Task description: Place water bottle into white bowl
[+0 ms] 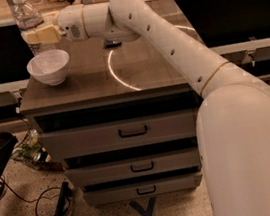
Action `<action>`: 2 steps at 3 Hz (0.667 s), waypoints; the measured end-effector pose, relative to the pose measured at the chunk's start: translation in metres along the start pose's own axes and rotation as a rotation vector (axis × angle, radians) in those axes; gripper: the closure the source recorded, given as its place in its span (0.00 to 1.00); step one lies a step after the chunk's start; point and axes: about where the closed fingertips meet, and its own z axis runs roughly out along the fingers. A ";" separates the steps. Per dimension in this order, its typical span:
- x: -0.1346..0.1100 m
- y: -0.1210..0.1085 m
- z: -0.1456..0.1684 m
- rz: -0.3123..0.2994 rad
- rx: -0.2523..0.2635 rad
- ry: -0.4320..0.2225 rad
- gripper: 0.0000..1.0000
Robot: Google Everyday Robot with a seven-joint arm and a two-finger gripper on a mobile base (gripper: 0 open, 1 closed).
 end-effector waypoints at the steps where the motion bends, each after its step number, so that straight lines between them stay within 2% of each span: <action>1: 0.013 -0.001 -0.003 0.011 0.002 0.031 1.00; 2: 0.027 0.000 -0.007 0.032 0.003 0.051 1.00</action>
Offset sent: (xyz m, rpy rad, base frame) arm 0.0023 -0.0201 -0.0444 -0.0671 0.0695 -0.0186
